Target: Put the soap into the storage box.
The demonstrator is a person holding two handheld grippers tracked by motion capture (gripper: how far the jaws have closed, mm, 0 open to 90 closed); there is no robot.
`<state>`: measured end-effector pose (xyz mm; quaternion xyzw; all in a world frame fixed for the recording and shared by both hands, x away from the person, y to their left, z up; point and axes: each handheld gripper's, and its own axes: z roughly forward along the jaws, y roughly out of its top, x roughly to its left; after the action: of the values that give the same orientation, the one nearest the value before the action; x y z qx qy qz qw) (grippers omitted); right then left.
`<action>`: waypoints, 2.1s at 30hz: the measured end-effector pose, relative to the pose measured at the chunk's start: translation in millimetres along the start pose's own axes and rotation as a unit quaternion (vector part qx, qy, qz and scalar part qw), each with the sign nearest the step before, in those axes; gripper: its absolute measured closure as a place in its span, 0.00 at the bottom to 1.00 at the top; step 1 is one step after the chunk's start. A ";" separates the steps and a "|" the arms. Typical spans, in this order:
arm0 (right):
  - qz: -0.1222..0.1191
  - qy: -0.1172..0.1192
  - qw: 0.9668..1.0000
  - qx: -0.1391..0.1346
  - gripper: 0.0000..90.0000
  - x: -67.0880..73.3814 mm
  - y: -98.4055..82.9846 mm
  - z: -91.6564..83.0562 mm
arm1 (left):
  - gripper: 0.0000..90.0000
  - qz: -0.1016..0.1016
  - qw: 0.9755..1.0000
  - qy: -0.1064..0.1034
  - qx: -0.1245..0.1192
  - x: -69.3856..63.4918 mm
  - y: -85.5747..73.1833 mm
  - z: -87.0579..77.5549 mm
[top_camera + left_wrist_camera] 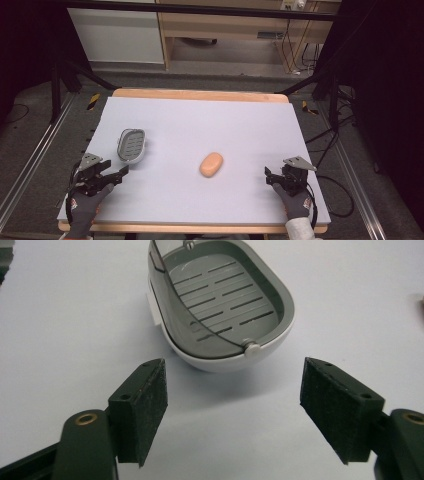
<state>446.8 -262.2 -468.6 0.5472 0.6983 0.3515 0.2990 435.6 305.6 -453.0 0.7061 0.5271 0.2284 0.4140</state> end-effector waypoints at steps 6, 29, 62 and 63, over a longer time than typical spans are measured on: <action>0.007 -0.005 1.000 -0.004 0.11 -2.6 0.0 -3.2 | 0.32 -0.006 1.000 -0.010 -0.013 -7.7 5.7 -3.6; -0.001 0.009 1.000 0.017 0.12 3.2 6.5 4.7 | 0.34 0.033 0.997 -0.057 -0.028 -51.0 50.2 0.4; -0.006 0.010 1.000 0.020 0.12 2.9 7.5 2.1 | 0.30 0.088 0.990 -0.114 0.009 -137.7 79.9 57.6; -0.005 0.010 1.000 0.021 0.12 2.9 7.6 1.8 | 0.30 0.088 0.990 -0.114 0.009 -137.7 79.9 57.6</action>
<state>451.7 -257.9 -463.5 0.5460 0.7112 0.3408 0.2826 476.9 149.1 -403.2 0.7749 0.4146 0.1771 0.4429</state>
